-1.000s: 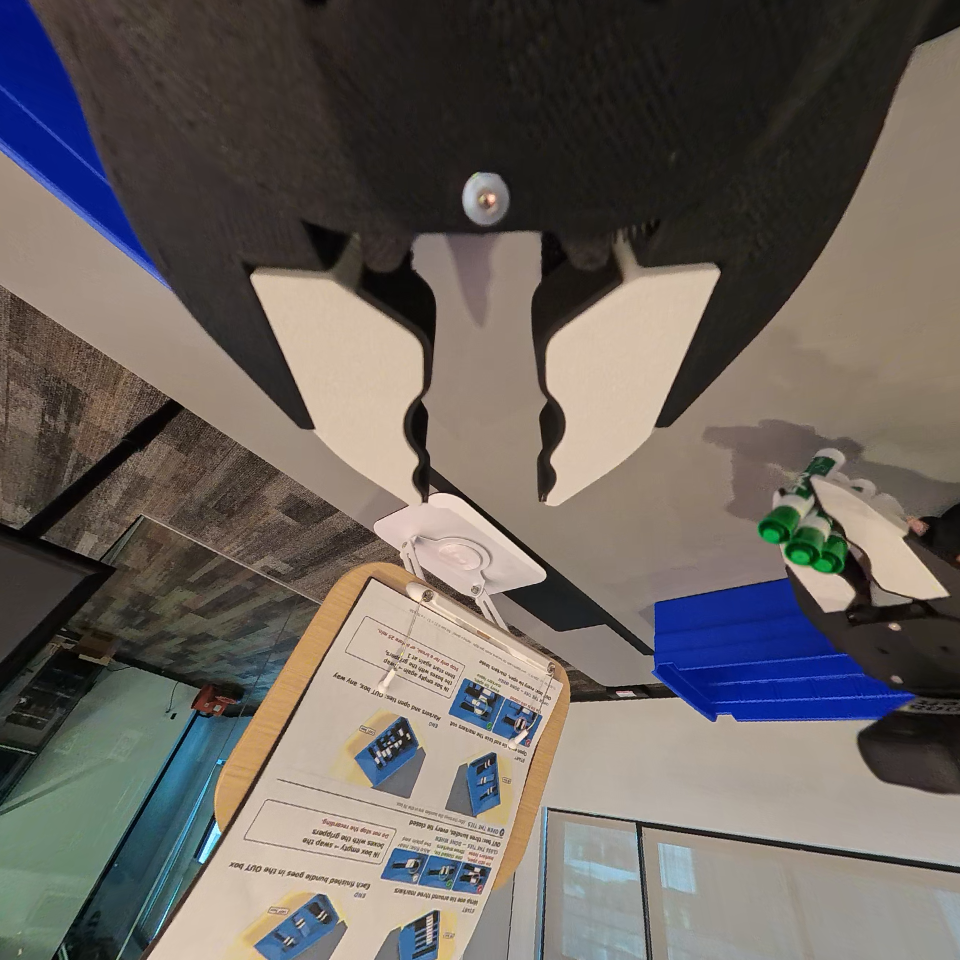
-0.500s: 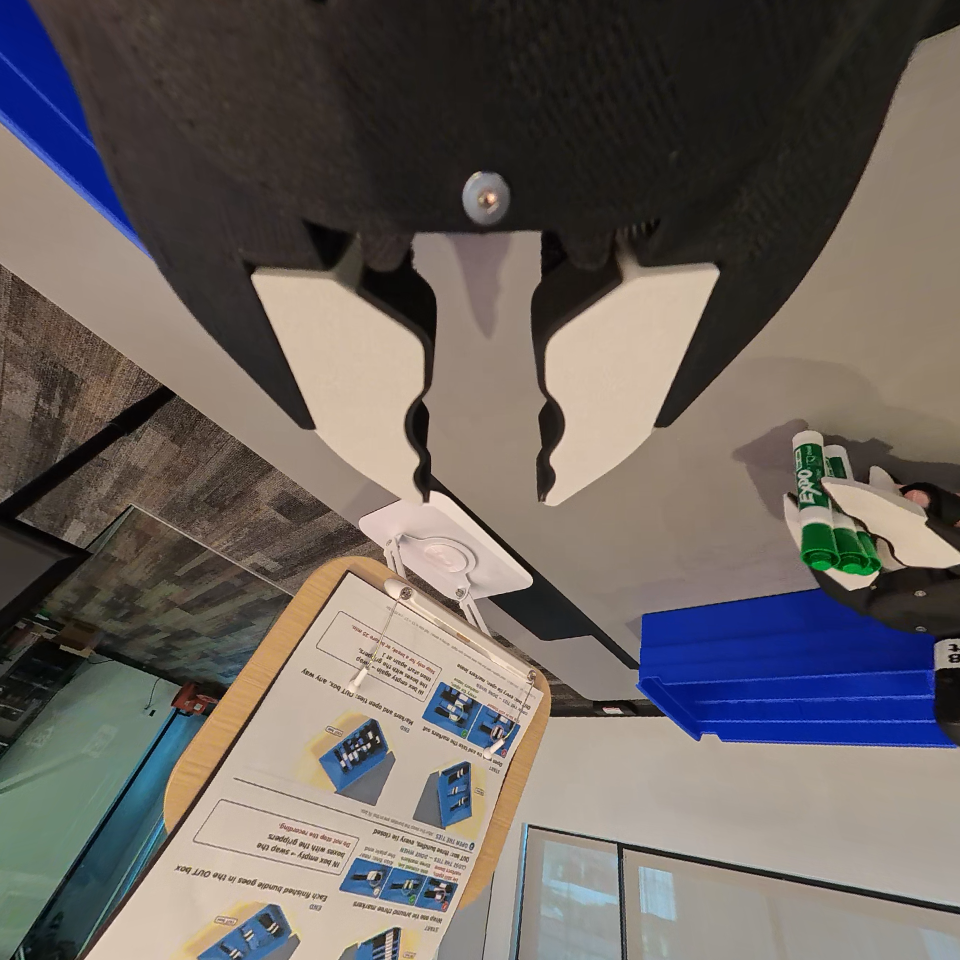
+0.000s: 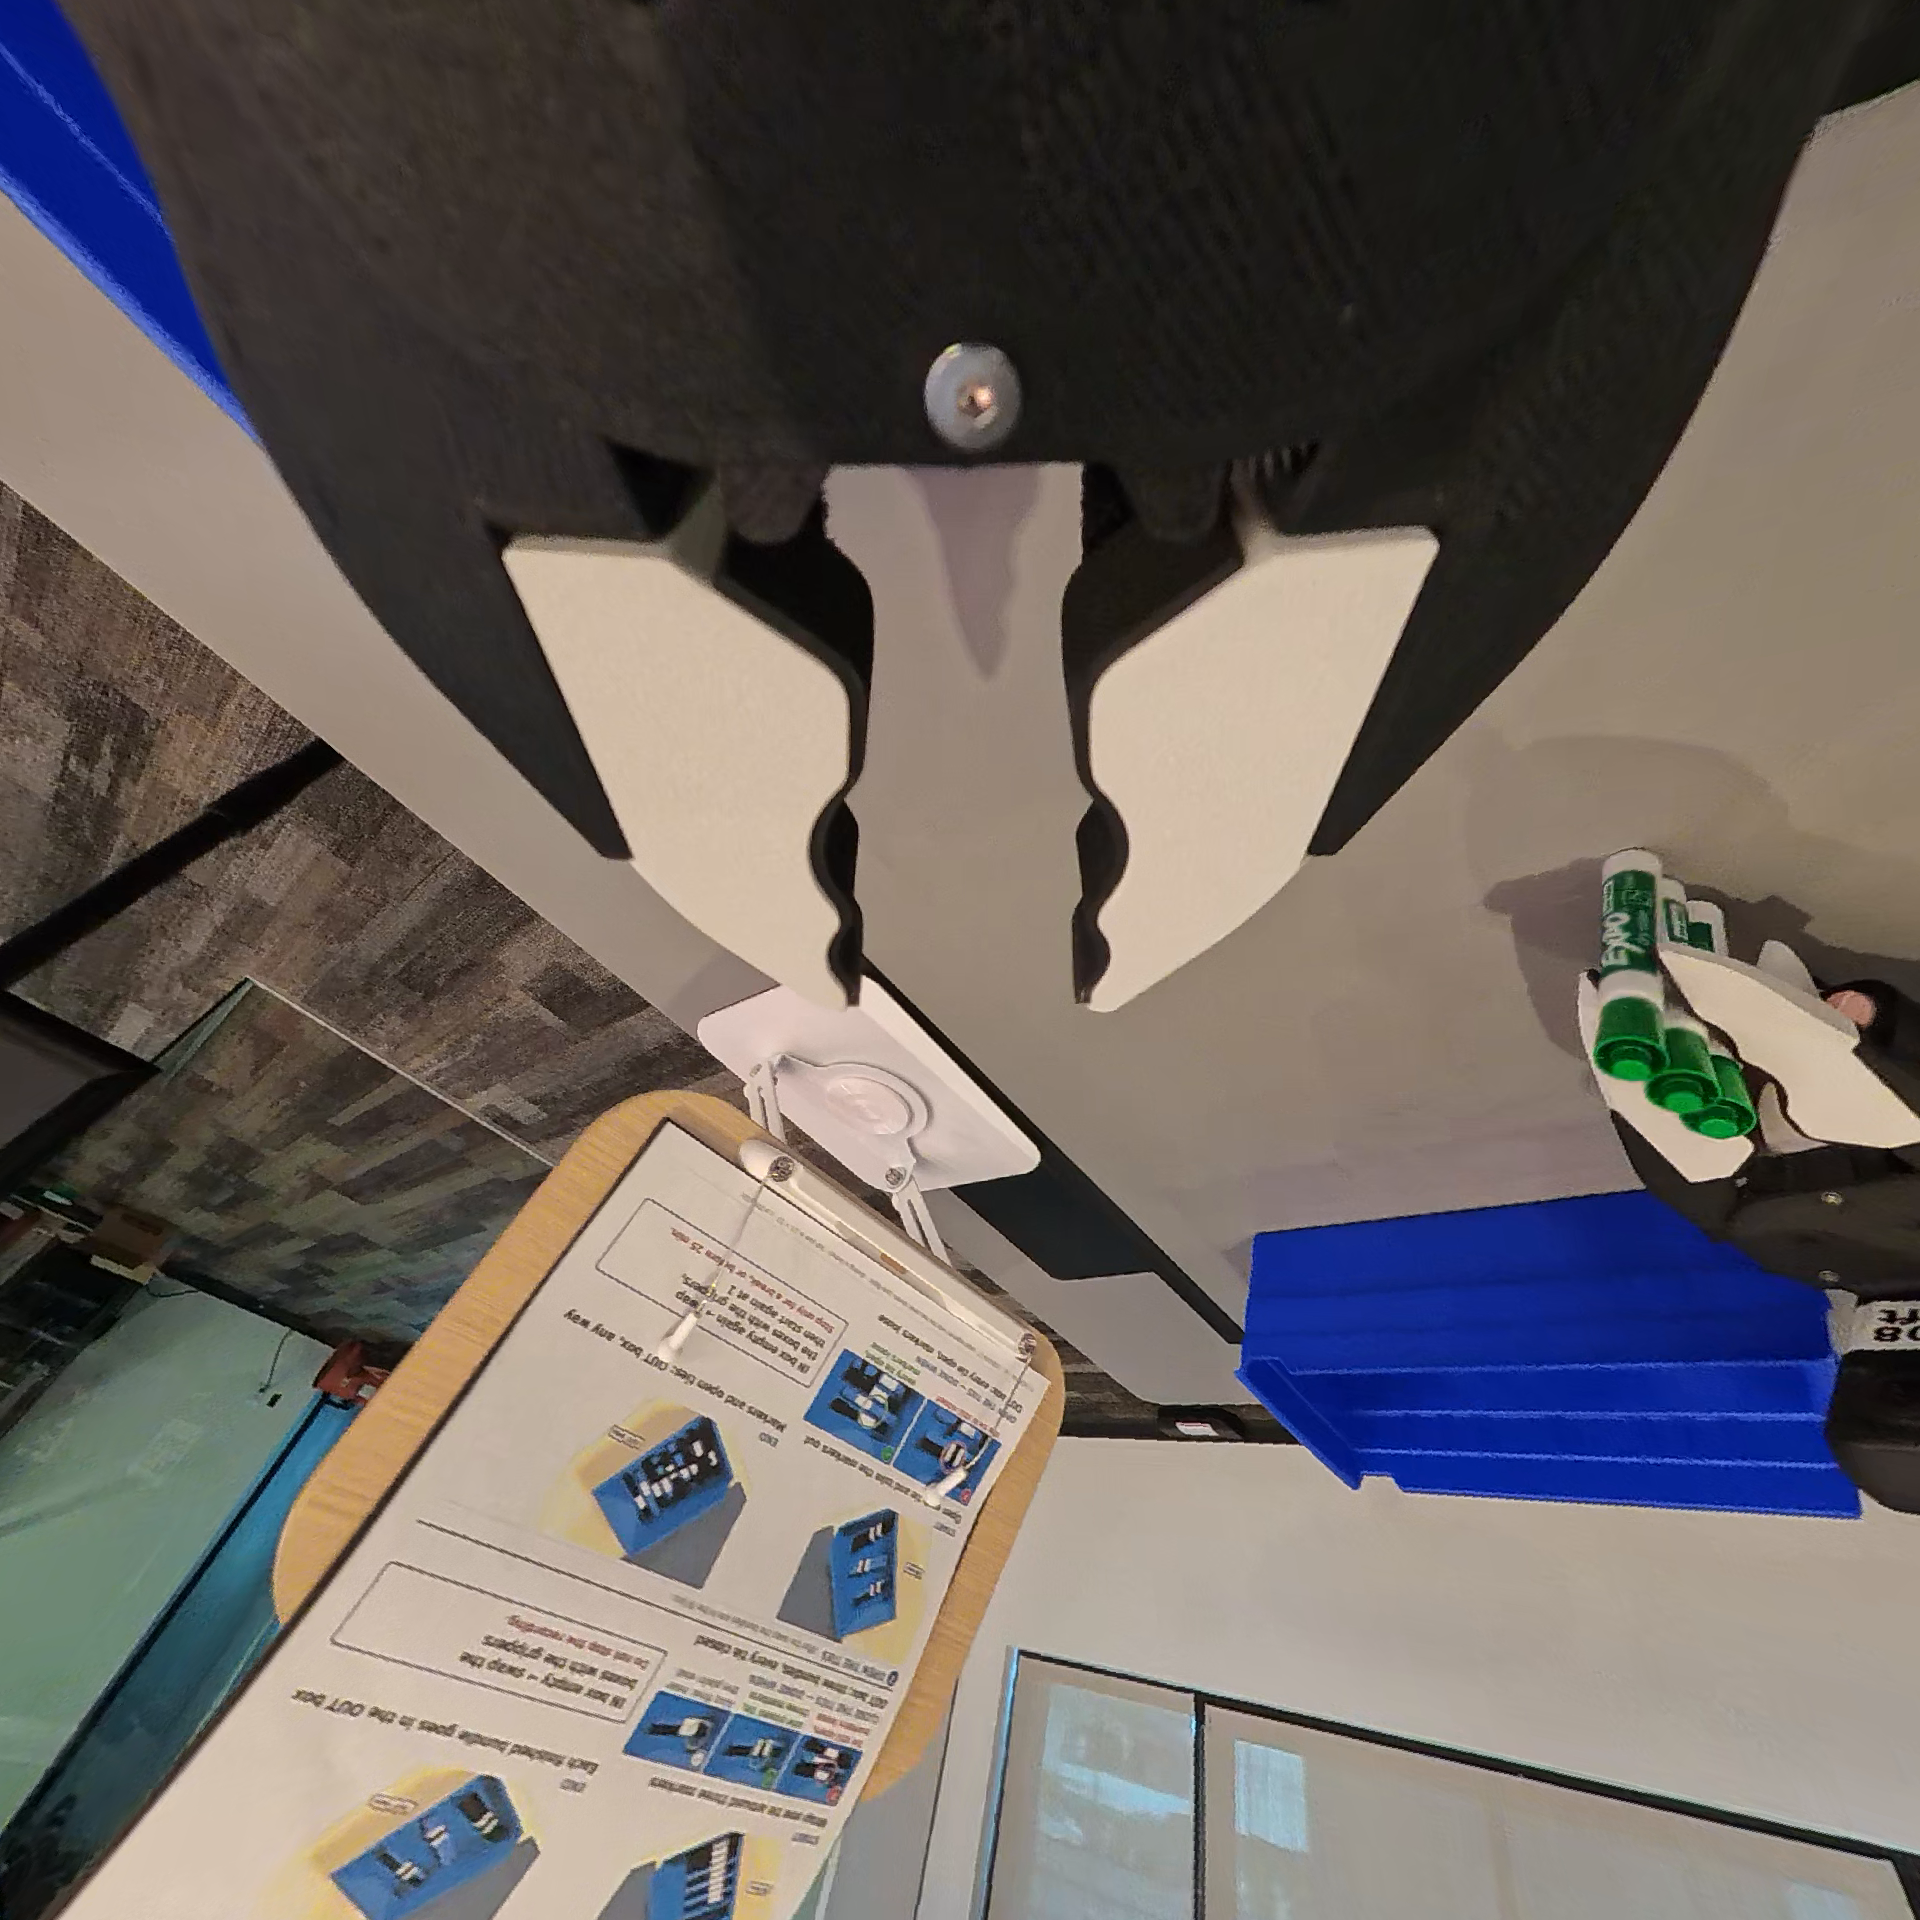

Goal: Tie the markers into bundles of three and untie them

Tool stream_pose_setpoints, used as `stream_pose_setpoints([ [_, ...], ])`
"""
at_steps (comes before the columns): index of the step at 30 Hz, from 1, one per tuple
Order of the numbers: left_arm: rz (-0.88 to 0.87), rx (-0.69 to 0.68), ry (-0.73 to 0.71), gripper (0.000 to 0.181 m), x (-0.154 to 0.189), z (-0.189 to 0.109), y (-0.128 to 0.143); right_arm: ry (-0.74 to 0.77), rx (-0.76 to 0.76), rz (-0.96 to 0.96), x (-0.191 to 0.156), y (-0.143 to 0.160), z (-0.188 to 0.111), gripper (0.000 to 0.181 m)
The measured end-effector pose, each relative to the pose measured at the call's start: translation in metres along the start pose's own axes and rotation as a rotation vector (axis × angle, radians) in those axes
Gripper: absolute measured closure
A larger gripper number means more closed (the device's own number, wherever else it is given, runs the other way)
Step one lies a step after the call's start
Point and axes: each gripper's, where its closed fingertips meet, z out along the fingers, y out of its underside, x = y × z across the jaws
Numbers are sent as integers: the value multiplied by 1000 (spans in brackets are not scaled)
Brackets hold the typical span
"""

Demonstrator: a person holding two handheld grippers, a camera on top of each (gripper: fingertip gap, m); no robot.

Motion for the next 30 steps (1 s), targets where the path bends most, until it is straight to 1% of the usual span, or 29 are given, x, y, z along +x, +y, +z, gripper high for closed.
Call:
stream_pose_setpoints([
  [4, 20, -9, 26, 162, 7, 0, 2, -12, -2, -10, -4, -1, 2, 141],
  [6, 3, -48, 43, 162, 9, 2, 7, -14, -1, -12, -4, -2, 2, 141],
  [7, -9, -102, 40, 163, 8, 4, 14, -16, -1, -13, -5, -2, 2, 141],
  [9, 5, -272, -4, 162, 3, 9, 38, -17, -2, -16, -6, -2, 3, 141],
  [11, 21, -286, 3, 162, 5, 12, 39, -22, -4, -17, -7, -3, 3, 141],
  [14, -35, -348, -16, 162, 0, 13, 43, -24, -7, -24, -8, -3, 4, 141],
  [17, -56, -371, -31, 162, -4, 13, 36, -24, -7, -24, -8, -3, 4, 141],
  [19, -86, -328, 1, 162, 2, 16, 19, -20, -5, -24, -7, -3, 4, 141],
  [20, -58, -276, 24, 162, 5, 19, 9, -23, -5, -22, -7, -3, 4, 141],
  [22, 42, -95, 66, 163, 11, 21, -14, -22, -9, -22, -7, -2, 3, 141],
  [23, 65, 1, 68, 163, 12, 19, -22, -21, -9, -21, -6, -1, 3, 141],
  [24, 51, 56, 62, 163, 10, 18, -24, -23, -7, -16, -6, -2, 3, 141],
  [27, -95, 101, 103, 163, 7, 17, -19, -78, 12, -7, -17, -7, 8, 141],
  [30, -116, 156, 102, 163, 1, 8, -28, -202, 0, -43, -47, -12, 22, 141],
])
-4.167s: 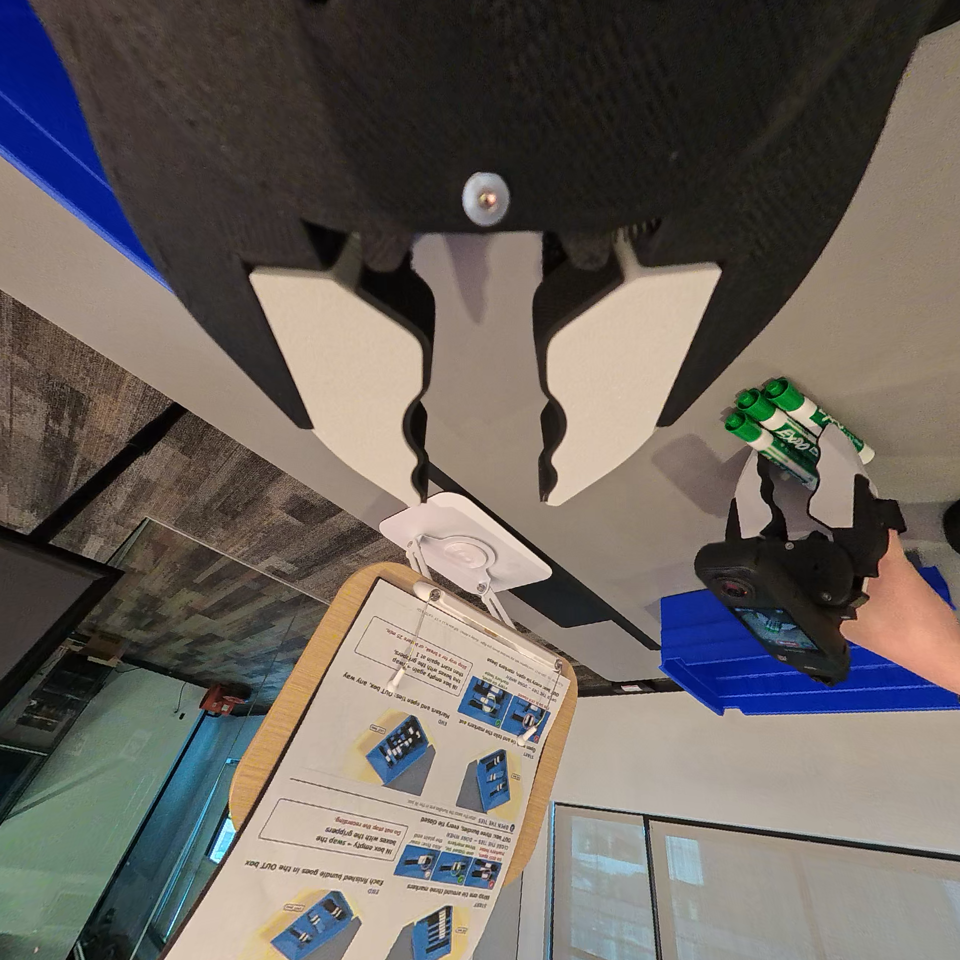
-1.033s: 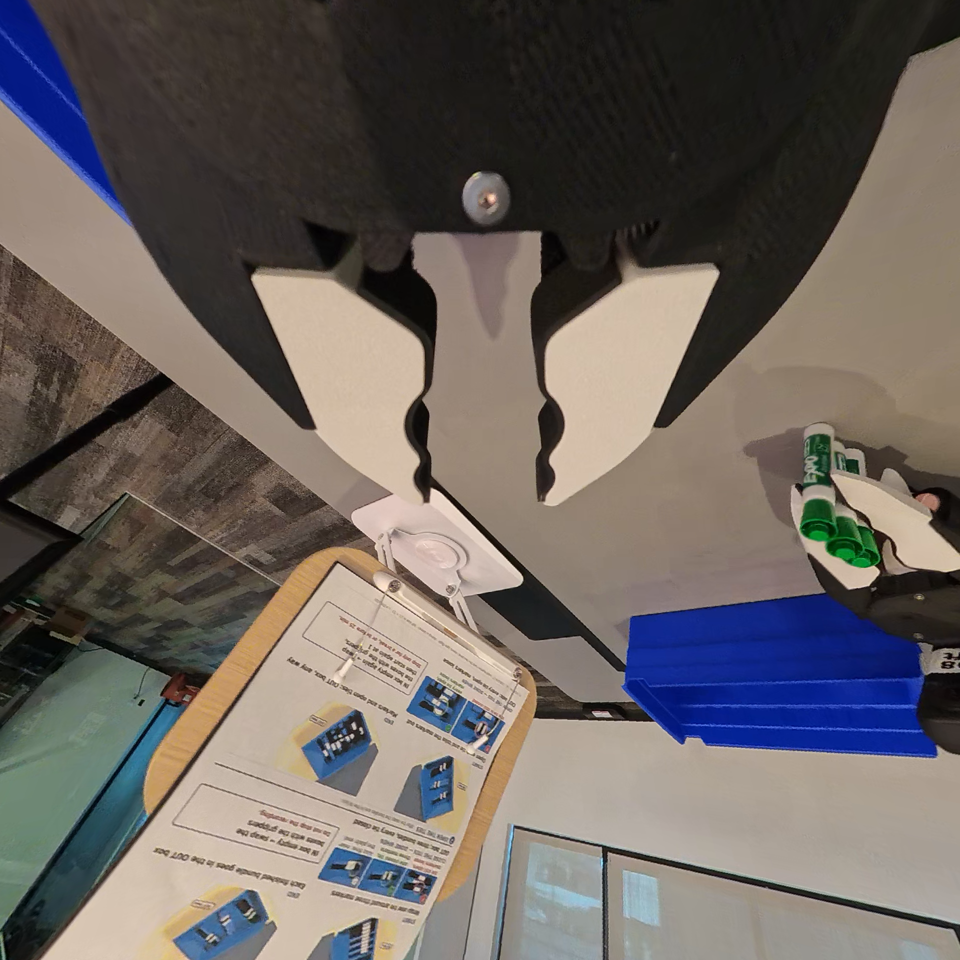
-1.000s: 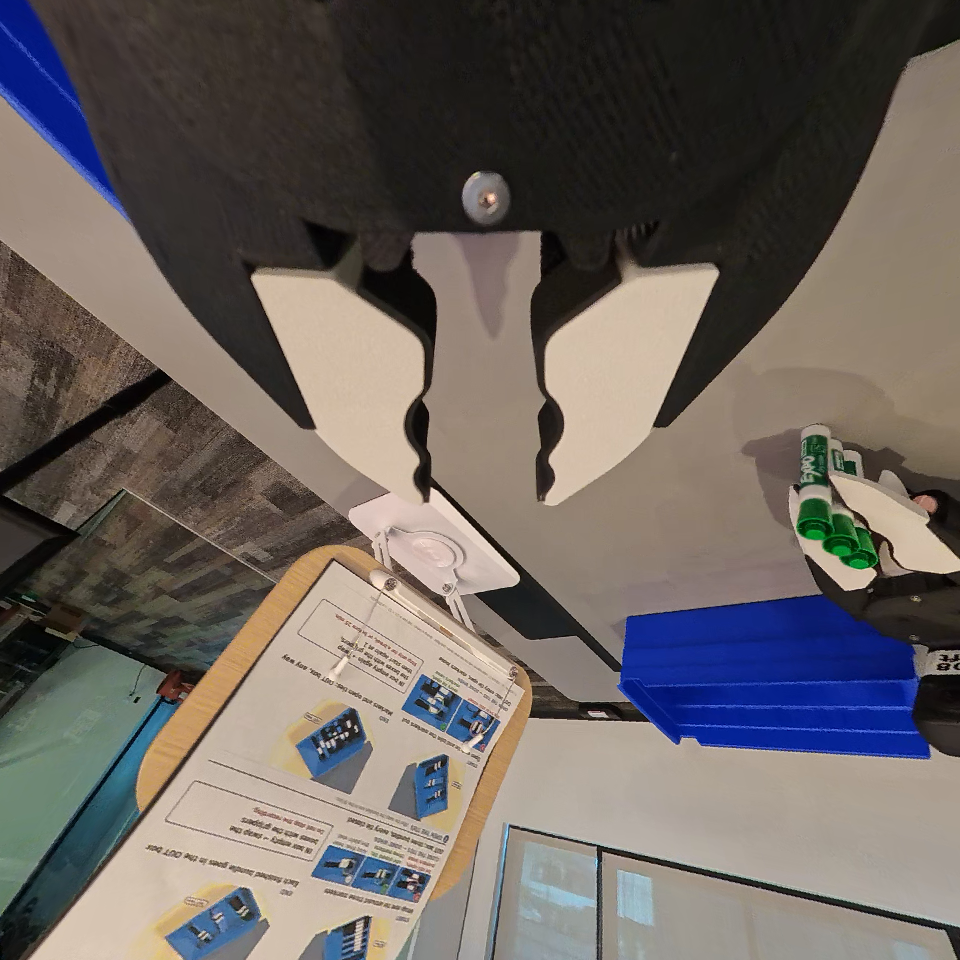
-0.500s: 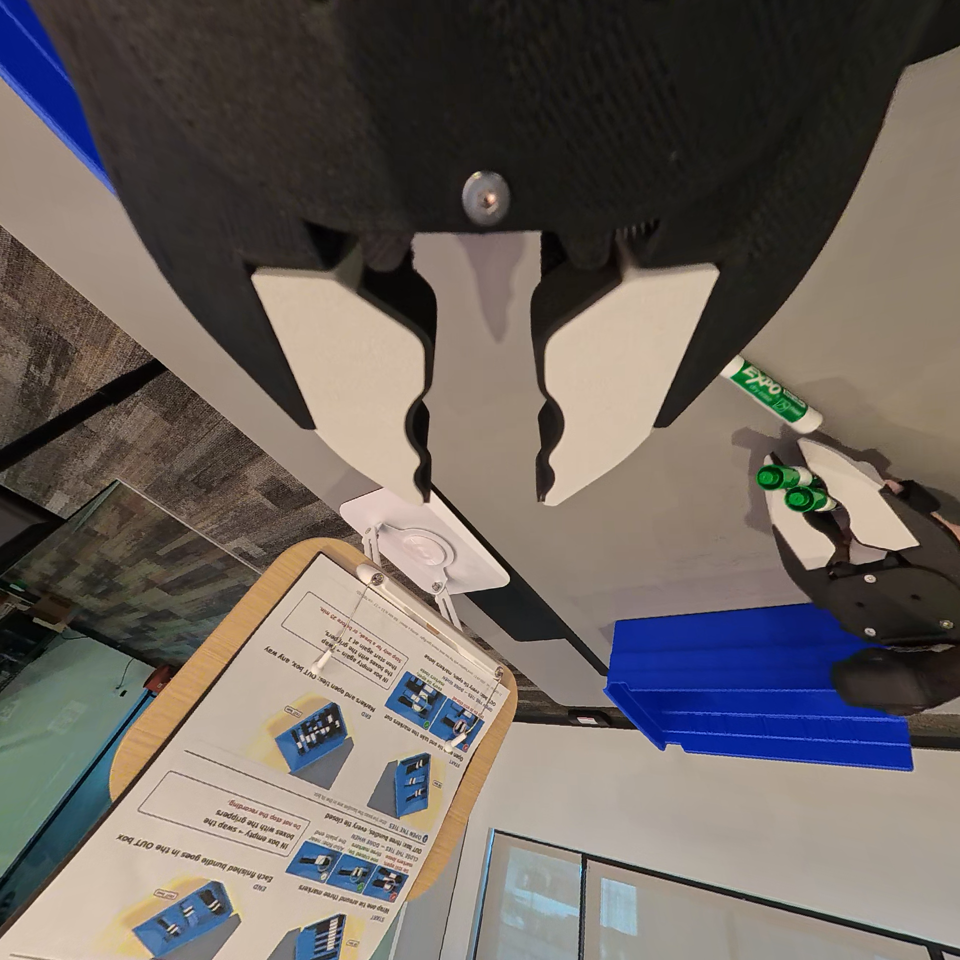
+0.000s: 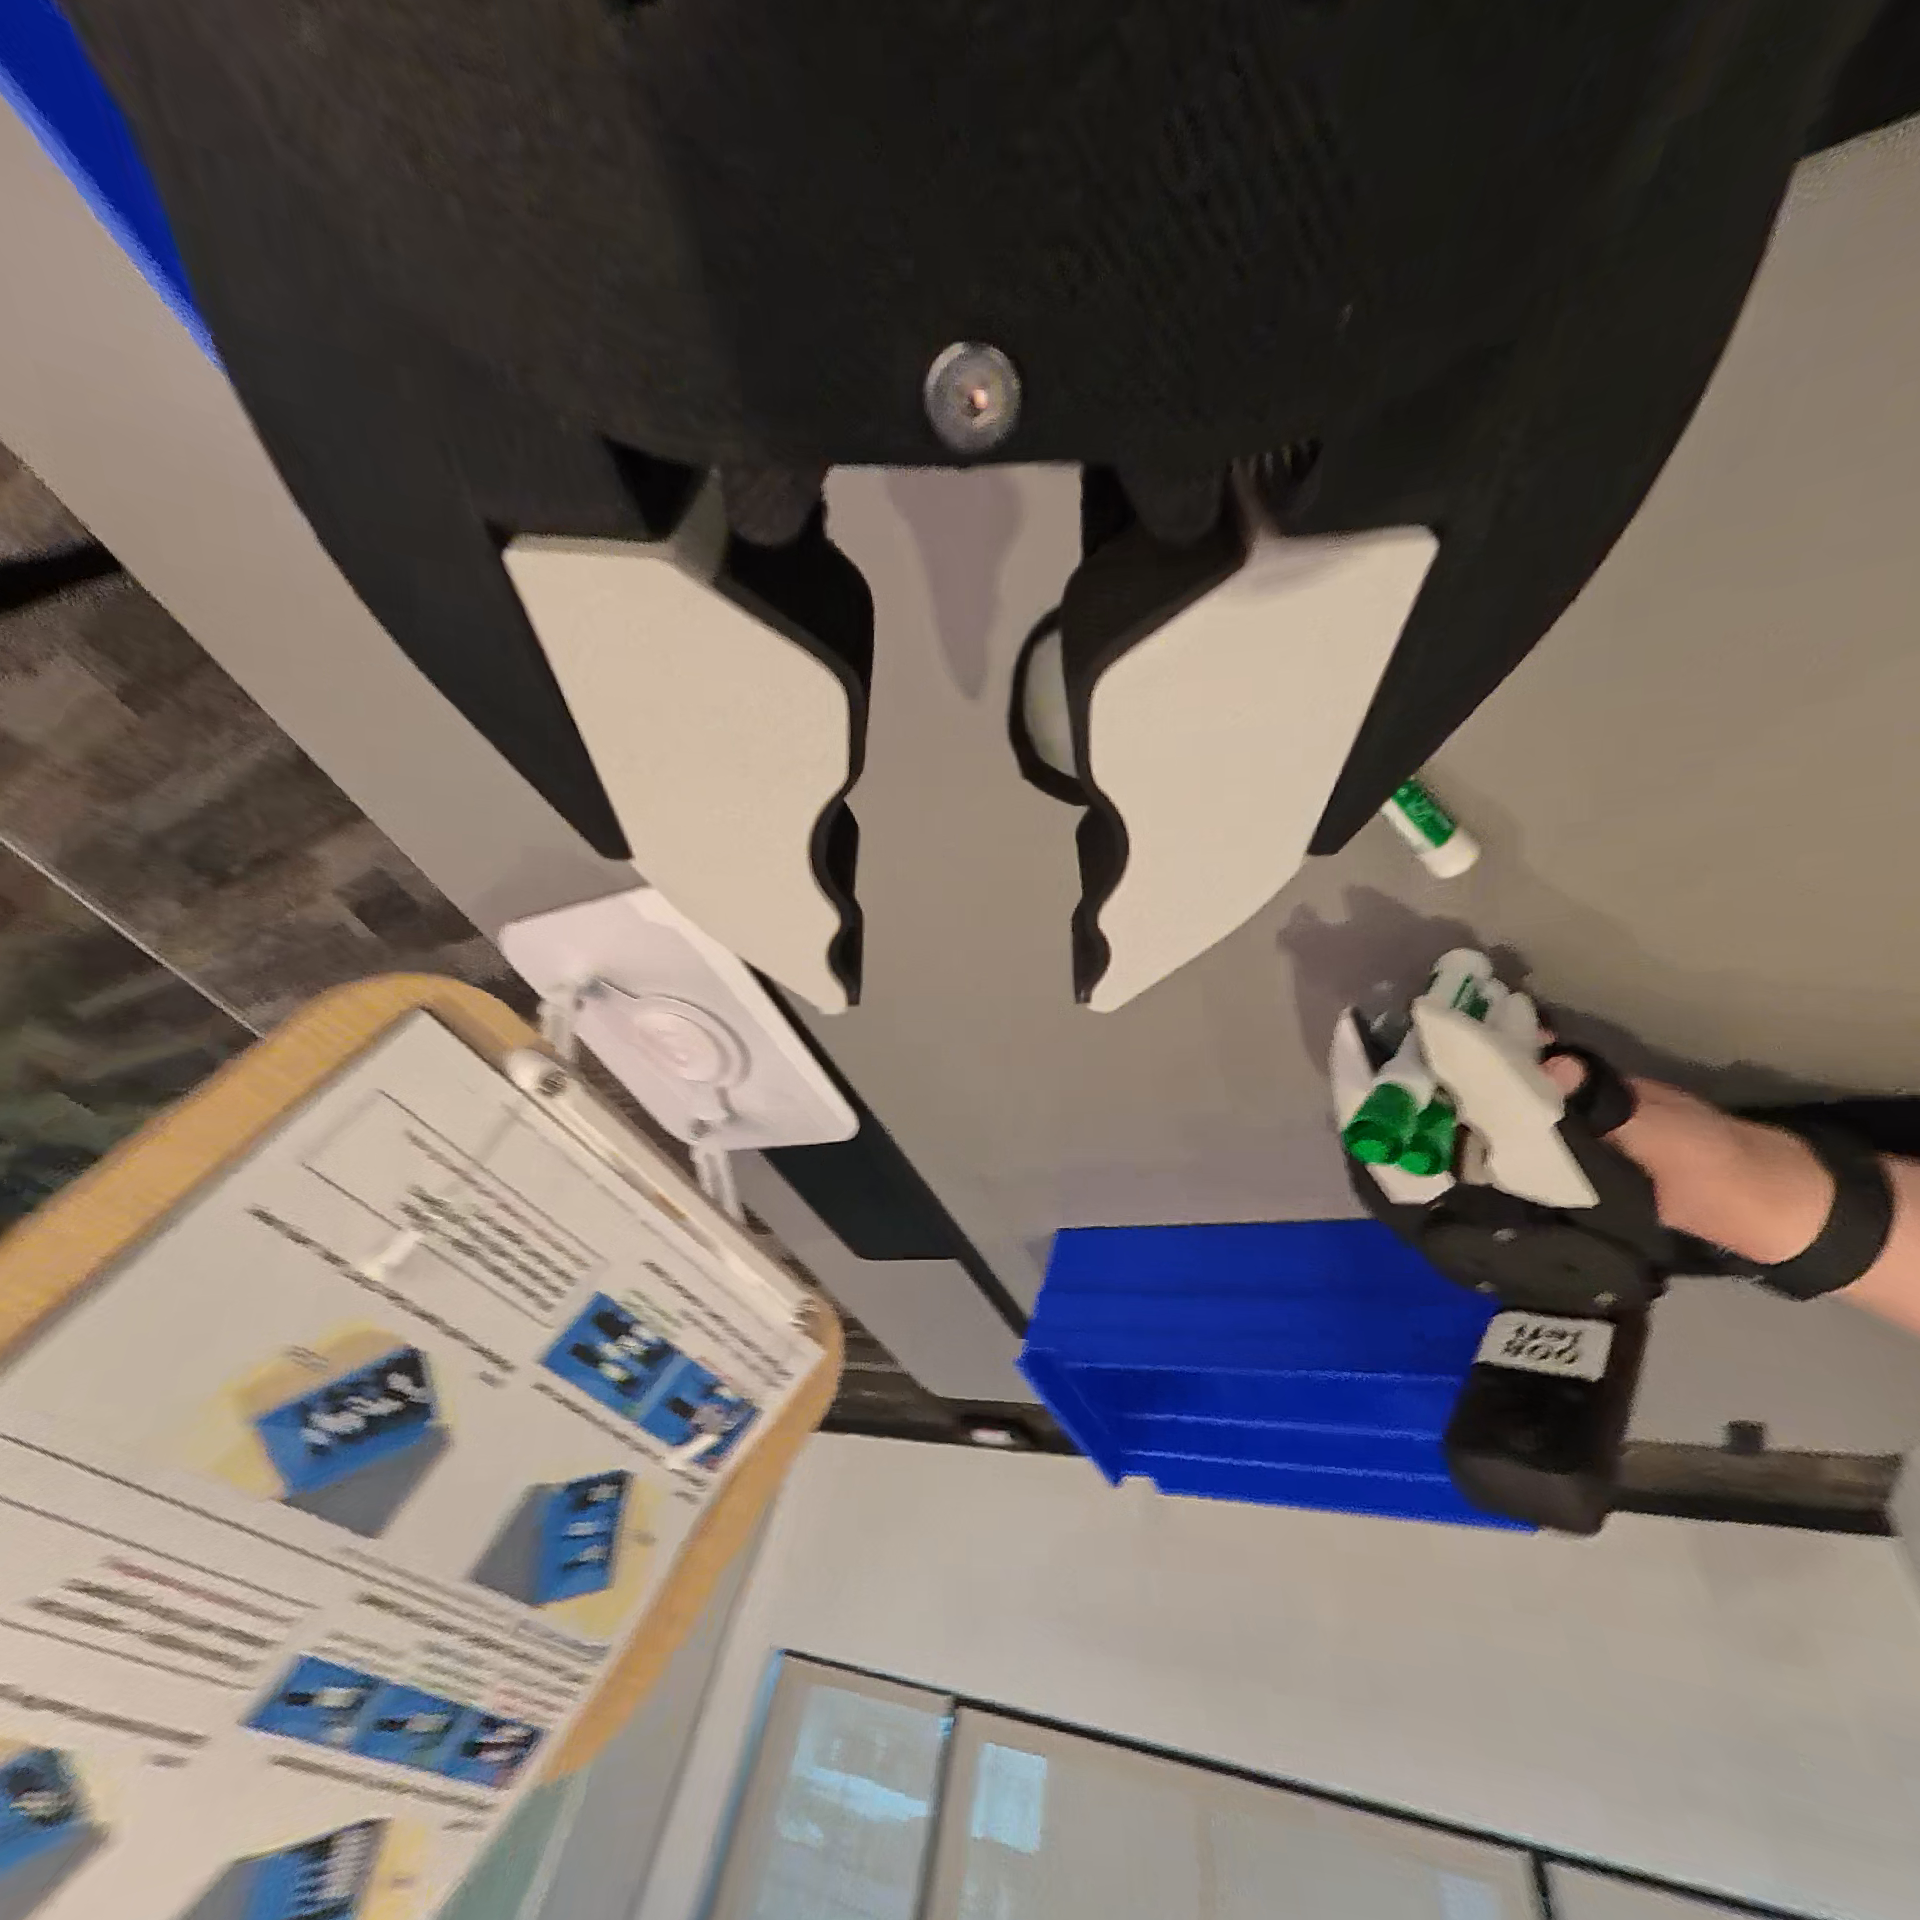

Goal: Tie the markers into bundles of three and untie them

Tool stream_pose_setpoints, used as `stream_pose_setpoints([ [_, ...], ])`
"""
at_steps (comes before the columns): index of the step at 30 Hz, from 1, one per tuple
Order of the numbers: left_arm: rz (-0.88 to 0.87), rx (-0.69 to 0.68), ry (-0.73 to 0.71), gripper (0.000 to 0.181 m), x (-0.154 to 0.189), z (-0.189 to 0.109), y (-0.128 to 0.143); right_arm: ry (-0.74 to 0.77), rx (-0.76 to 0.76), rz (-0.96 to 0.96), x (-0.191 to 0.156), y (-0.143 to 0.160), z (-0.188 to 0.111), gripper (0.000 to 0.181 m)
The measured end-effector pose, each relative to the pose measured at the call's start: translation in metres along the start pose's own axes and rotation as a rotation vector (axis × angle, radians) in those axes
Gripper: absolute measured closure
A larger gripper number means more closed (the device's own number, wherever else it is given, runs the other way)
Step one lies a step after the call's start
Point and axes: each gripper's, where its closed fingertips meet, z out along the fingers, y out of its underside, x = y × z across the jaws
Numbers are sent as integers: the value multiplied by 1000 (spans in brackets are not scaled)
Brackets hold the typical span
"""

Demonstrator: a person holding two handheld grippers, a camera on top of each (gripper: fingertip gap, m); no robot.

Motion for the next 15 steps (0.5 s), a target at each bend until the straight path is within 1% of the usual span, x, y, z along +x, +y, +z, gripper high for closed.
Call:
stream_pose_setpoints([
  [3, 11, 2, 4, 163, 0, -4, -5, -70, -35, -74, -21, -2, 21, 141],
  [5, 17, -12, 5, 163, 1, -5, -5, -91, -64, -107, -28, 0, 28, 141],
  [7, 25, -18, 6, 163, 2, -6, -4, -132, -67, -101, -37, 0, 32, 141],
  [10, 60, -51, 15, 163, 6, -4, -6, -319, -3, 15, -67, -10, 45, 140],
  [13, 122, -59, 40, 163, 17, -1, -19, -471, 98, 70, -99, -26, 72, 124],
  [15, 138, -30, 43, 163, 23, 1, -32, -543, 145, 103, -119, -37, 89, 120],
])
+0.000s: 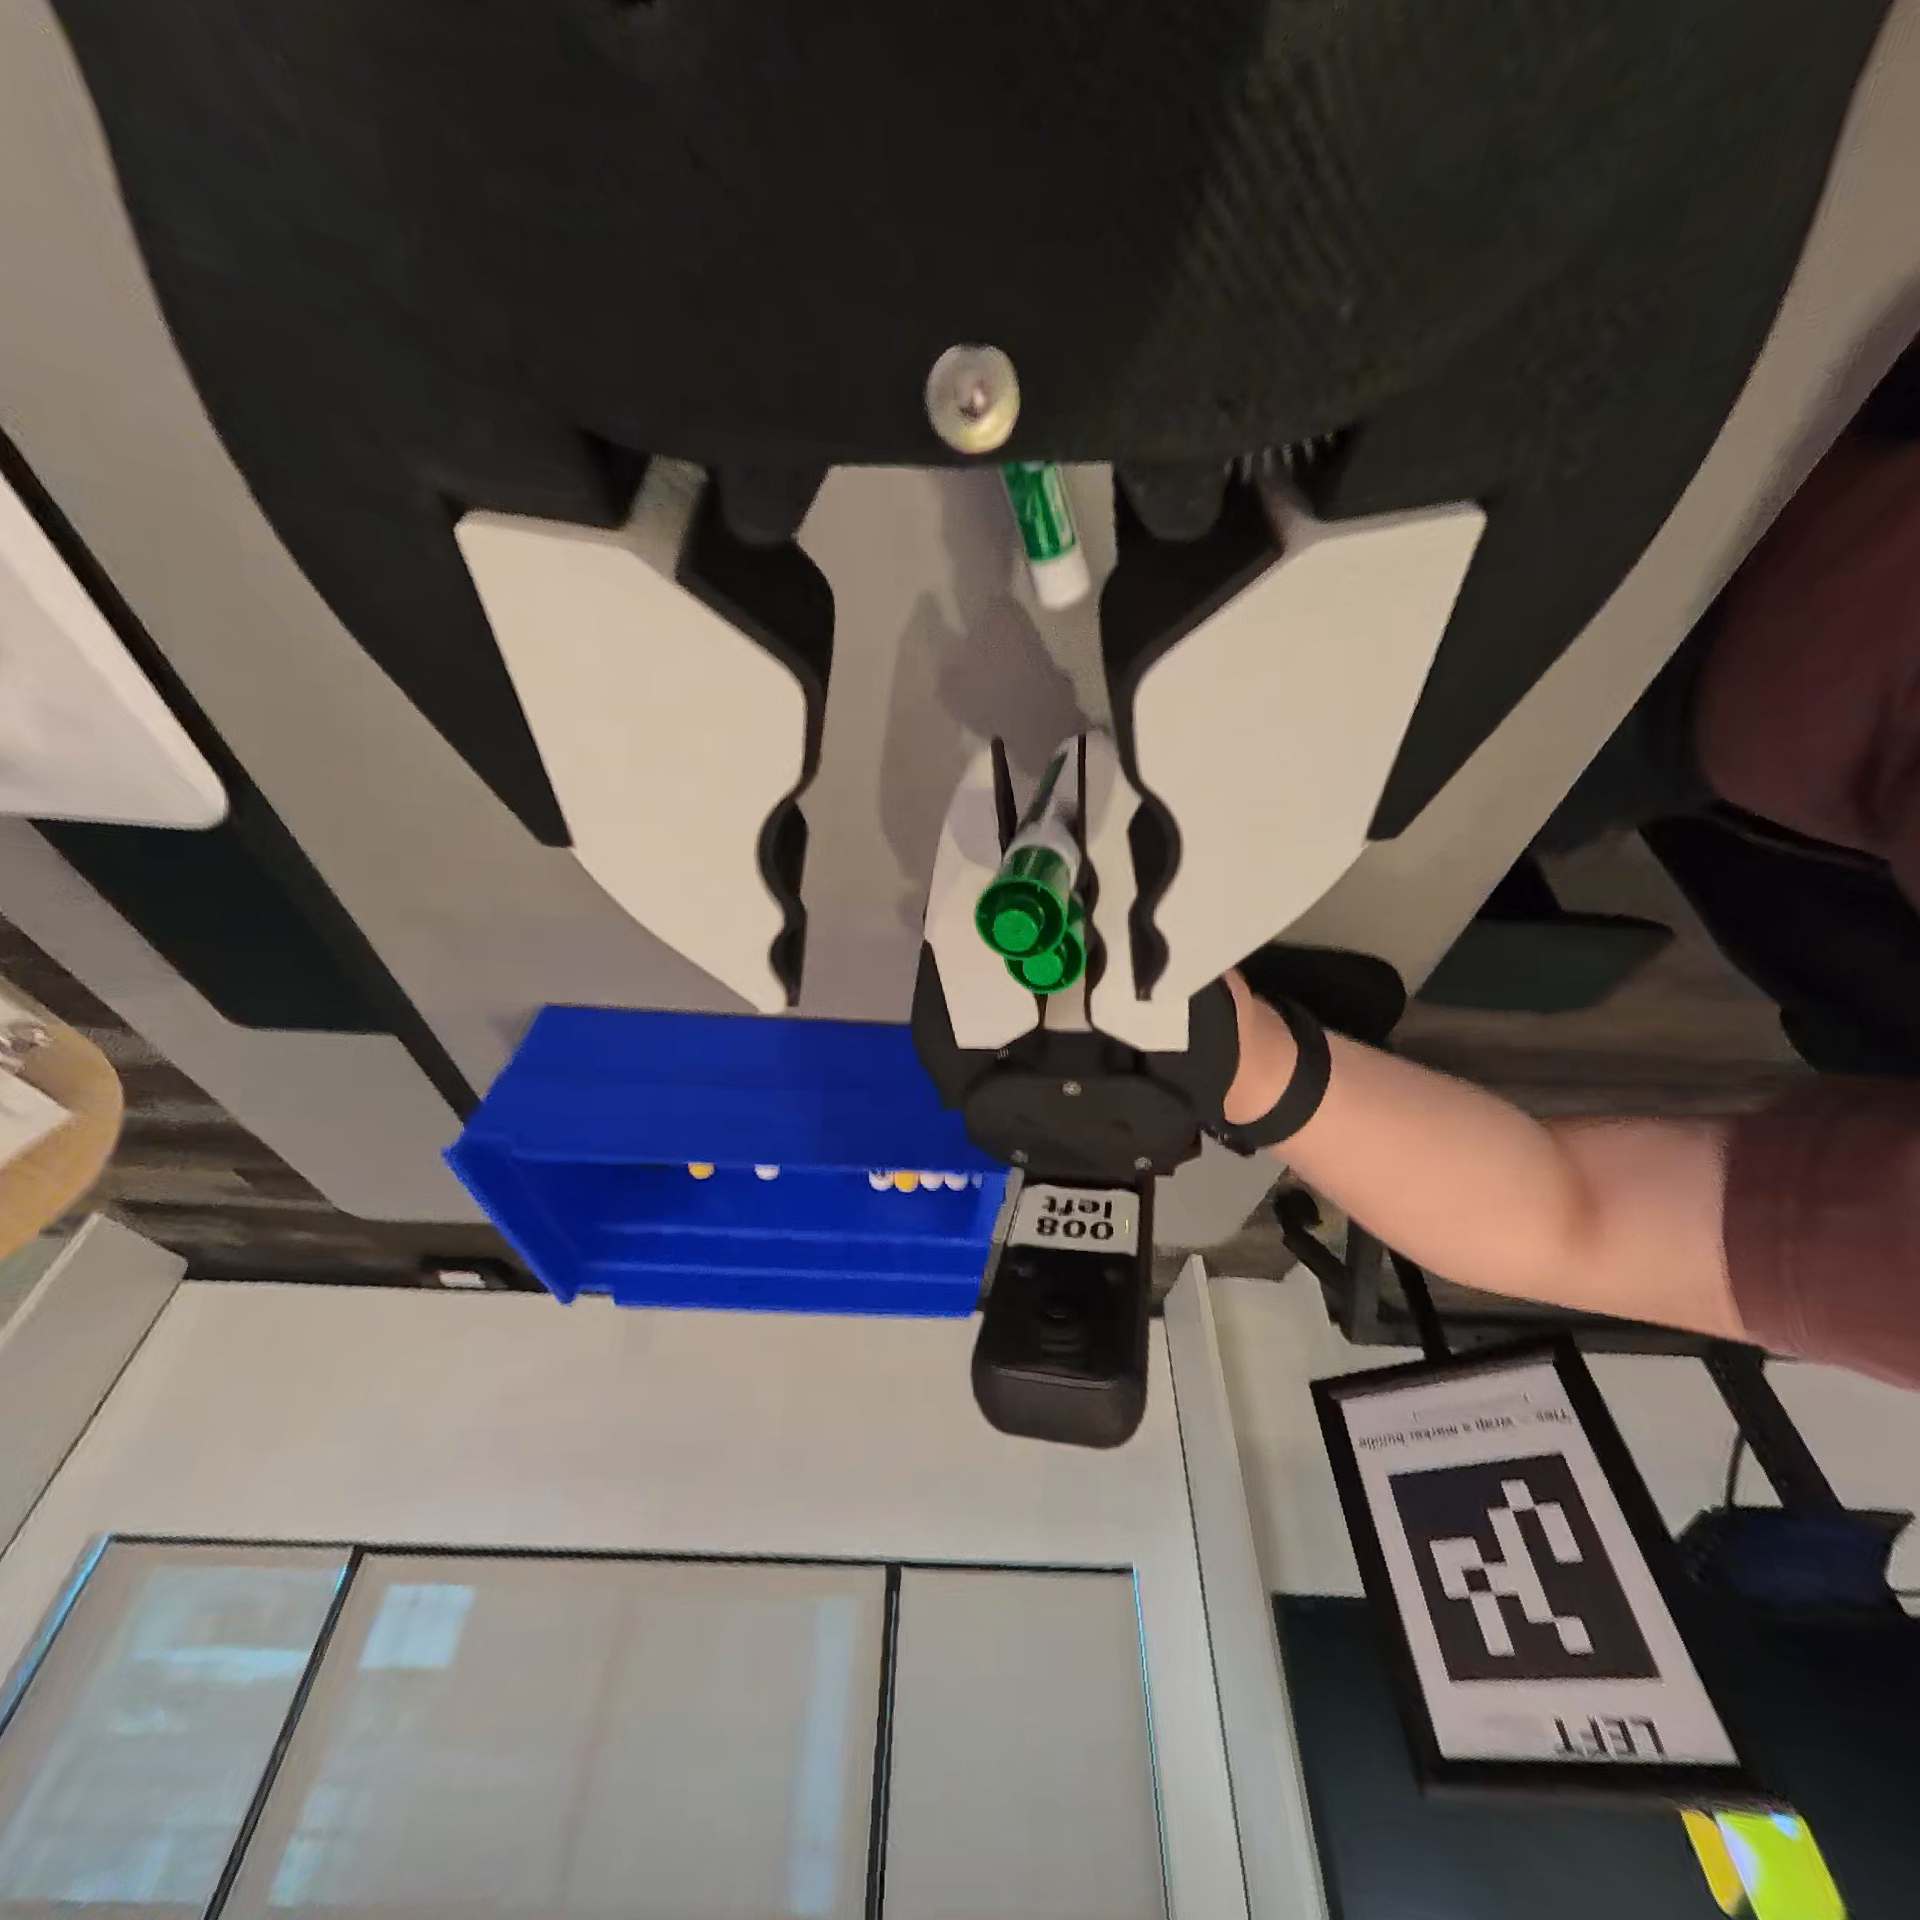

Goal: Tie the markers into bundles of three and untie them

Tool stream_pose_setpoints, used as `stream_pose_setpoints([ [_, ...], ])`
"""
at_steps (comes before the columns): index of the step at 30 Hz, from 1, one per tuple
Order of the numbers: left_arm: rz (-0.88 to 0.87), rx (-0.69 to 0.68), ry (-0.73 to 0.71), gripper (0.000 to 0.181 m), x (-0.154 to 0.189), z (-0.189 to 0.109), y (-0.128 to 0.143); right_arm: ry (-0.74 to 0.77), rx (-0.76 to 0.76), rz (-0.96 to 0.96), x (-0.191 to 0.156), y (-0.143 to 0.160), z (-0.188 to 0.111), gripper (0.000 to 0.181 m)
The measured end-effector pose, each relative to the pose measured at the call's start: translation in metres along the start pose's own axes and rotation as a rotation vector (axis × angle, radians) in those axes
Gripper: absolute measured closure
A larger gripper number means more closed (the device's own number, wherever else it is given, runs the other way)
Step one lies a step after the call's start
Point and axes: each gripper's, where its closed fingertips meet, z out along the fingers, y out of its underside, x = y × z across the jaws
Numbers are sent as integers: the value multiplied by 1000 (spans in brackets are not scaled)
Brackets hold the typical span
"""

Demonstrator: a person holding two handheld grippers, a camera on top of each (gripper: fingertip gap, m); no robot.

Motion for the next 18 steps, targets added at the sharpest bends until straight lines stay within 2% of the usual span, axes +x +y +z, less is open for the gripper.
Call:
stream_pose_setpoints([
  [4, 2, 71, -32, 163, -5, -4, -19, -26, 43, 36, -2, -3, 25, 126],
  [7, 14, 73, -38, 163, -6, -7, -21, -77, 26, 58, -9, 3, 33, 134],
  [11, 17, 75, -32, 163, -5, -9, -22, -102, -67, 51, -12, 21, 45, 150],
  [13, 28, 50, -43, 163, -6, -9, -20, -128, -55, 53, -16, 21, 50, 160],
  [18, 7, 38, -25, 163, -4, -10, -19, -158, -21, 80, -18, 19, 54, 162],
])
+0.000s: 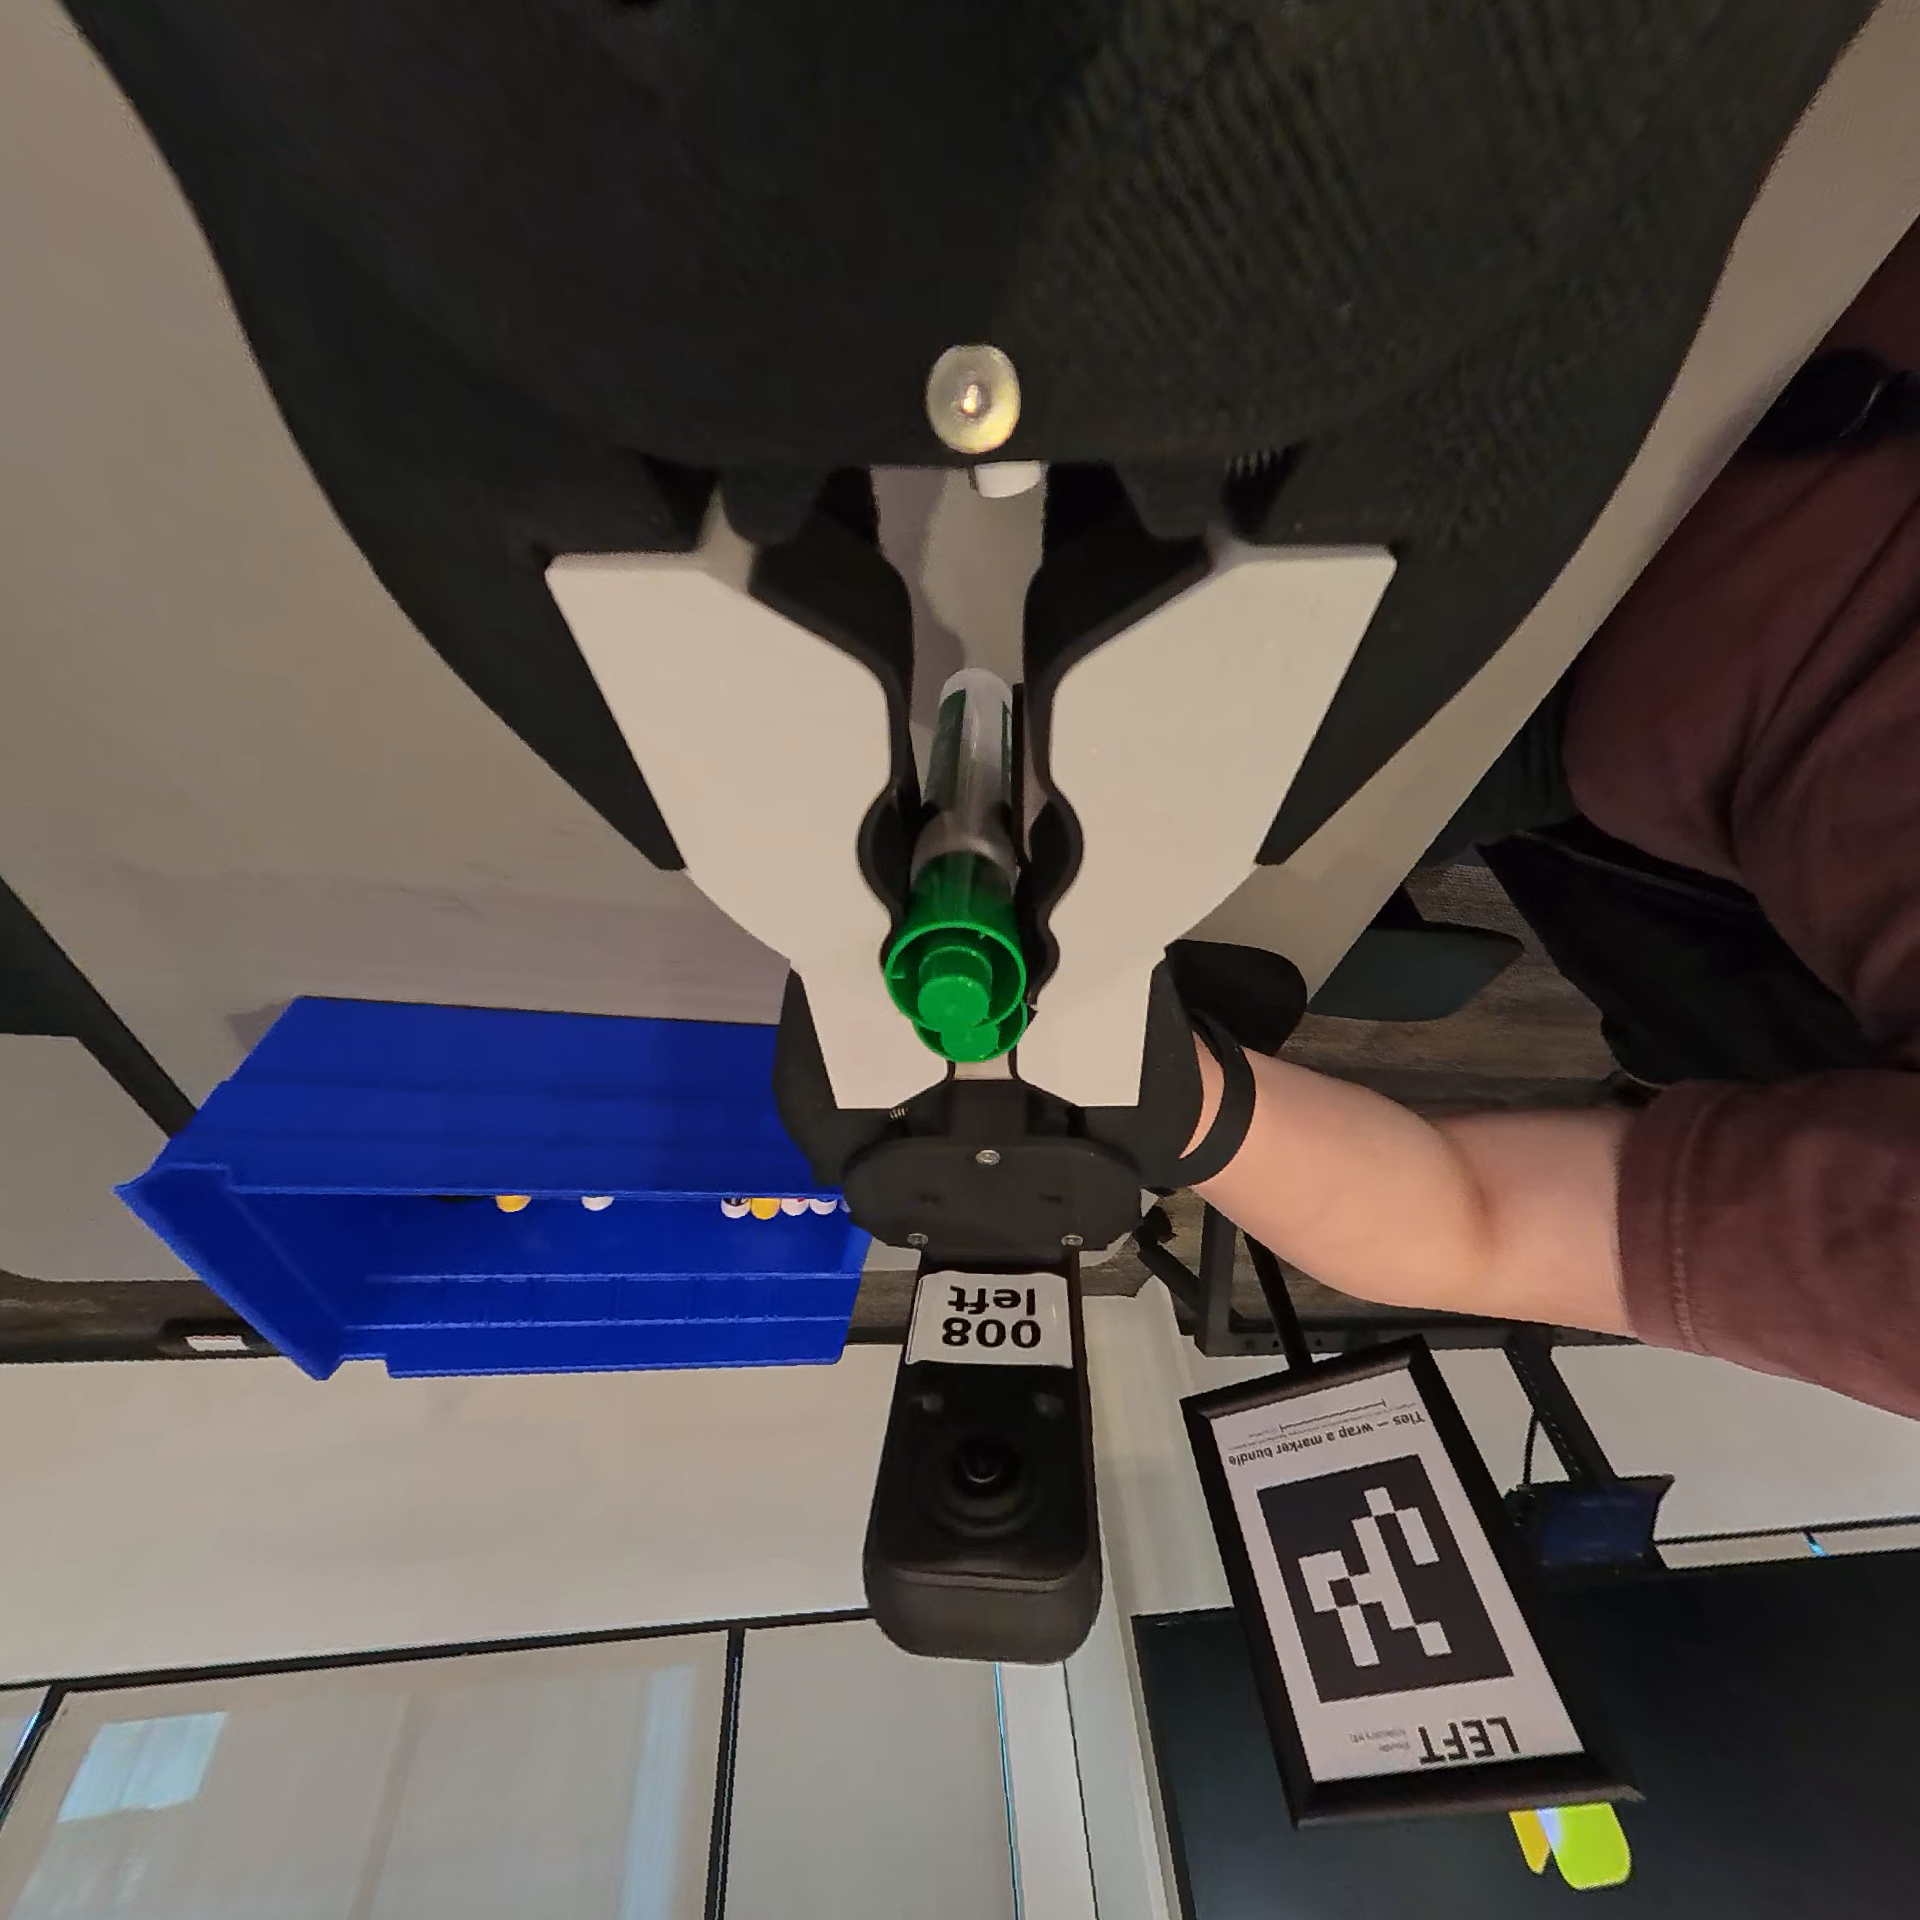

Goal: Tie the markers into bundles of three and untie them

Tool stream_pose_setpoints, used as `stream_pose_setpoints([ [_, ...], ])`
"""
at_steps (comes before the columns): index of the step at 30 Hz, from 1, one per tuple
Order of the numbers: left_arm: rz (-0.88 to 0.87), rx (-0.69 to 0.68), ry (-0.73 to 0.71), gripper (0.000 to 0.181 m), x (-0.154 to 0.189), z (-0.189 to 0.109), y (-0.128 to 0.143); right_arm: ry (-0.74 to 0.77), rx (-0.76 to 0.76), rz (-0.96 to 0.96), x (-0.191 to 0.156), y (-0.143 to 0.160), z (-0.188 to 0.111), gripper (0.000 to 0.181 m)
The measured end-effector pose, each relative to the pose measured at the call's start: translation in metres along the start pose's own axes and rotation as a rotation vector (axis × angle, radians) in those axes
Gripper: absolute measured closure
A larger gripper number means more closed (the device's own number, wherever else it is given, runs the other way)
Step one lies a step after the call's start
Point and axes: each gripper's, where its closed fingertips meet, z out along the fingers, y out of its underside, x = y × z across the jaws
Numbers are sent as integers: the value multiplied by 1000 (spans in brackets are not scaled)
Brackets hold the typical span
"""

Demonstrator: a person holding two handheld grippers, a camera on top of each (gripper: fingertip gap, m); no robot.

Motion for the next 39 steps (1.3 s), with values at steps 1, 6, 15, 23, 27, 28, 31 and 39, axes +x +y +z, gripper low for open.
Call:
stream_pose_setpoints([
  [1, 2, 0, -4, 162, -1, 0, 0, -2, 0, 4, 0, 0, 0, 162],
  [6, -38, -19, -4, 162, -3, 1, 2, 3, -6, 16, 3, 2, -1, 162],
  [15, -130, -20, 33, 161, -4, 2, 5, 5, 12, 63, 7, 1, -1, 163],
  [23, -154, -49, 54, 161, -2, 2, 9, 0, -13, 53, 6, 3, -1, 163],
  [27, -123, -72, 38, 161, -3, 2, 11, -2, -12, 61, 6, 4, -1, 163],
  [28, -118, -79, 30, 161, -3, 2, 12, -2, -12, 63, 6, 4, 0, 163],
  [31, -89, -80, 24, 162, -2, 2, 13, -1, -9, 39, 5, 4, 1, 162],
  [39, -50, -103, 16, 162, 0, 3, 18, -1, -69, -11, 0, 8, 6, 162],
])
